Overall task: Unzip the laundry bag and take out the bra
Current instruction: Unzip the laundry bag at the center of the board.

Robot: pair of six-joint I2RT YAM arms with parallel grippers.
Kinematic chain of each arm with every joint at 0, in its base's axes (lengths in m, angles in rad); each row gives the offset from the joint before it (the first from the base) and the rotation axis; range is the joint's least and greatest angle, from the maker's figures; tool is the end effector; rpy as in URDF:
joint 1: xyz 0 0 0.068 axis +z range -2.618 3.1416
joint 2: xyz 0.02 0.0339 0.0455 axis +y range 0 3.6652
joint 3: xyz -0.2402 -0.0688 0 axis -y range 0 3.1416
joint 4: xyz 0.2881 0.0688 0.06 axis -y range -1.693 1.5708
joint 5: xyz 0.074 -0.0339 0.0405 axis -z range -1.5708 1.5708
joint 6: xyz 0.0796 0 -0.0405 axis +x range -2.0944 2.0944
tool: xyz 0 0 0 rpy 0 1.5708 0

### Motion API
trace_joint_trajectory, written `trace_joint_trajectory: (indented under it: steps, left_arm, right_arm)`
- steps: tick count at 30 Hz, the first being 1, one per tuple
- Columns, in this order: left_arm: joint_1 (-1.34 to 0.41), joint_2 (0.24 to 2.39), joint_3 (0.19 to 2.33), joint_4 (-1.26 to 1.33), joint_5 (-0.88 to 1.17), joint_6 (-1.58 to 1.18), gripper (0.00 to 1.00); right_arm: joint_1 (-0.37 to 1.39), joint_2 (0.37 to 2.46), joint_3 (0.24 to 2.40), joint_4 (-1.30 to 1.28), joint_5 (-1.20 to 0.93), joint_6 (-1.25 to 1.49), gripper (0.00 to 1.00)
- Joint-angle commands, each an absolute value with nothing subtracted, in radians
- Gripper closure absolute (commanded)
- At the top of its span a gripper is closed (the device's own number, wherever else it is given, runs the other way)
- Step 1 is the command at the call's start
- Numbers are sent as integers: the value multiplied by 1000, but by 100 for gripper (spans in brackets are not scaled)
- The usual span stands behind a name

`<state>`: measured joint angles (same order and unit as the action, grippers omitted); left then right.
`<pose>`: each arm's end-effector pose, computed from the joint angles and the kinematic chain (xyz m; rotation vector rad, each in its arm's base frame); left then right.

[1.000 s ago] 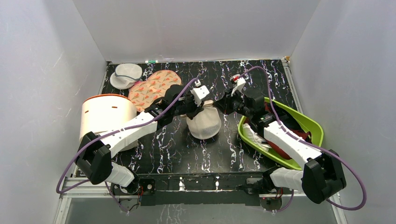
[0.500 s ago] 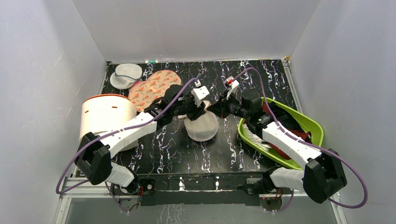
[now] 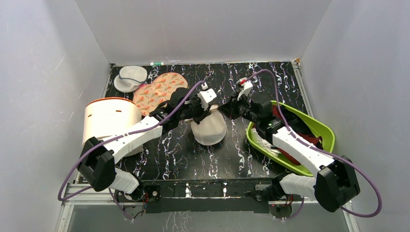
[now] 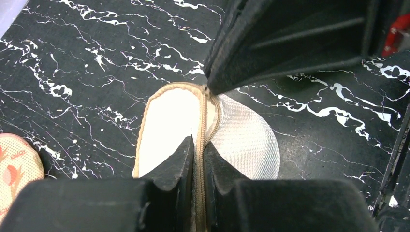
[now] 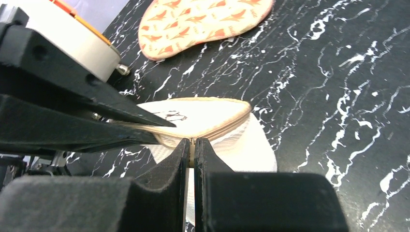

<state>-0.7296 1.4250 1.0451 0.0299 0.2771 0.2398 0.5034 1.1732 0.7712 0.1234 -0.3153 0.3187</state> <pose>0.2958 -0.2938 0.2484 1.0730 1.6309 -0.5924 0.3030 0.1951 0.2363 -0.4044 1.8819 0.8544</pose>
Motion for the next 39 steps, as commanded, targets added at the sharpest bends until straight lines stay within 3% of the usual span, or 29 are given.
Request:
trace_joint_trajectory:
  steps: [1, 7, 9, 10, 11, 13, 19, 20, 28, 31, 39]
  left_arm:
    - [-728, 1373, 1058, 48, 244, 246, 100]
    - [-728, 1373, 1057, 52, 228, 243, 97]
    - [-729, 1373, 1057, 56, 239, 222, 38]
    - [-730, 1373, 1065, 49, 258, 213, 30]
    - [-730, 1373, 1072, 44, 281, 206, 30]
    - [-731, 1338, 1073, 51, 331, 191, 32]
    - [-736, 1342, 1075, 58, 347, 180, 63]
    - [-736, 1363, 1087, 41, 328, 186, 73]
    - [-736, 1364, 1080, 43, 285, 199, 96]
    - [-737, 1364, 1082, 41, 273, 201, 100]
    - [-736, 1344, 1063, 53, 230, 217, 100]
  right_arm:
    - [448, 1177, 800, 125, -231, 364, 100]
    - [428, 1158, 809, 158, -381, 321, 100]
    - [430, 1142, 807, 212, -511, 333, 100]
    - [433, 1140, 801, 235, -533, 349, 100]
    - [442, 1141, 800, 249, -553, 357, 100]
    - [461, 1136, 806, 256, -559, 365, 100]
    - [520, 1156, 839, 253, -531, 364, 100]
    - [528, 1154, 840, 255, -516, 362, 100]
    - [529, 1097, 809, 233, -402, 359, 100]
    - [528, 1074, 793, 219, -322, 361, 100]
    - [511, 1058, 761, 177, -146, 401, 100]
